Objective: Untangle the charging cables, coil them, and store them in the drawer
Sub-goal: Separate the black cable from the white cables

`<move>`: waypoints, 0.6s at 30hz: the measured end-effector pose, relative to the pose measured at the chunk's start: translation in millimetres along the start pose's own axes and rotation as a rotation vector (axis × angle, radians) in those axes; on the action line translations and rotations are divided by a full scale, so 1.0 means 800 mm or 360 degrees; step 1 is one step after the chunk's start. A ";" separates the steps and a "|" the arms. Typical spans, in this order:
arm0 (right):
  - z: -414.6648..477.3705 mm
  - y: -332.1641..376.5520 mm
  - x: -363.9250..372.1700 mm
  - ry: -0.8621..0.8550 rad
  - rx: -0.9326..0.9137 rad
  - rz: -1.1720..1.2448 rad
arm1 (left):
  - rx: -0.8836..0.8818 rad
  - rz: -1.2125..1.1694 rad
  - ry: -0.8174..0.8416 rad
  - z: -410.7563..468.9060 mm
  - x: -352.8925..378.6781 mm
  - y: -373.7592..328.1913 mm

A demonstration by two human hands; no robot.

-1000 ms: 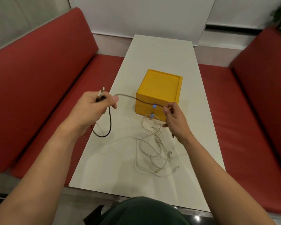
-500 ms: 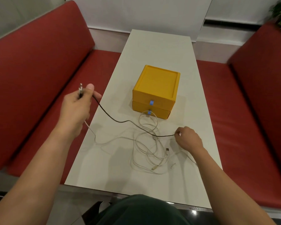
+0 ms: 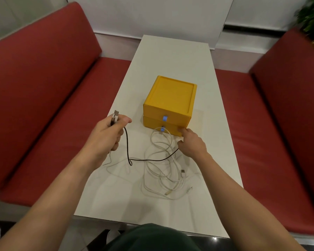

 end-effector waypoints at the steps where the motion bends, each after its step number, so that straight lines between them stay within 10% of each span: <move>1: 0.003 -0.004 -0.002 0.0000 0.0012 -0.0012 | -0.0021 -0.0021 0.0017 0.000 0.002 0.001; 18: -0.004 -0.075 -0.062 -0.0136 0.0153 0.0114 | -0.0213 -0.0491 -0.0082 0.025 -0.016 0.020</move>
Point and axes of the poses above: each hand's wrist, its own z-axis towards the middle knuckle, its own x-axis out of the palm, y = z × x, the point moved 6 cm from there along z, towards the middle knuckle, and after that the axes turned 1 degree about y, right-handed, at the moved point
